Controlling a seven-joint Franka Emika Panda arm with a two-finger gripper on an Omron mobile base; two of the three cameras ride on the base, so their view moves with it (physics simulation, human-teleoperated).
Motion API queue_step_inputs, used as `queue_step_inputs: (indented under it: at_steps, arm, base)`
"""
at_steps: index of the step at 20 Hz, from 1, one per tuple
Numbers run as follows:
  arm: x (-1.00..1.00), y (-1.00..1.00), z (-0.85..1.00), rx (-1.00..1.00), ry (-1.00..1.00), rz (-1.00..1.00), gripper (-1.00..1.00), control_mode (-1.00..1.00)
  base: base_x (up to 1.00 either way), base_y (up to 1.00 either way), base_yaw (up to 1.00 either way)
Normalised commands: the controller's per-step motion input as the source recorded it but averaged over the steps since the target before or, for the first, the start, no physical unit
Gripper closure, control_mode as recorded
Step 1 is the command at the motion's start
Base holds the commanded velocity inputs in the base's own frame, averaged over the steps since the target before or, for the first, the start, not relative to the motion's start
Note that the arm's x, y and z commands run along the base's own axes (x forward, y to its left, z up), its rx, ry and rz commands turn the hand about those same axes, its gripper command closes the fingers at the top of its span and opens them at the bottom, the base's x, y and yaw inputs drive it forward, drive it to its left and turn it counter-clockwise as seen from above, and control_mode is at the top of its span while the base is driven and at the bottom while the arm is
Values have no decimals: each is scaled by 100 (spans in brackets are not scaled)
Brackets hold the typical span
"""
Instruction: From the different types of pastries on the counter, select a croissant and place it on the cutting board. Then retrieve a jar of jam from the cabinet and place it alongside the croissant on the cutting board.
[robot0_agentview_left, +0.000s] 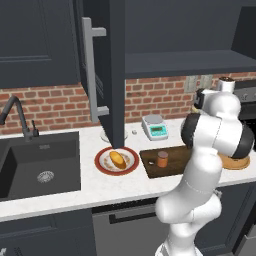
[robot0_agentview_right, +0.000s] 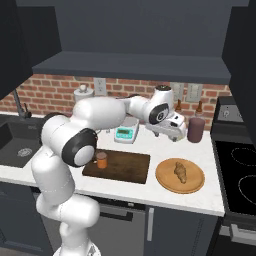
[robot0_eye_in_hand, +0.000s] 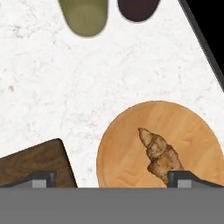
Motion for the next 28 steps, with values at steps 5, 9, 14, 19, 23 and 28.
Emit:
queue_step_inputs:
  at_steps: [5,9,14,19,23,28]
  arm:
    - [0,-37,-4,0,6,17,-100,-100]
    - [-47,-27,-79,-10,12,17,-100,-100]
    - [-94,-3,-100,-14,15,12,-100,-100]
    - [-15,0,-34,10,1,3,-100,-100]
    - [-4,0,-22,17,1,0,-100,-100]
    - [41,-23,-4,11,8,4,-100,-100]
  base:
    - [0,0,0]
    - [0,0,0]
    - [0,0,0]
    - [0,0,0]
    - [0,0,0]
    - [0,0,0]
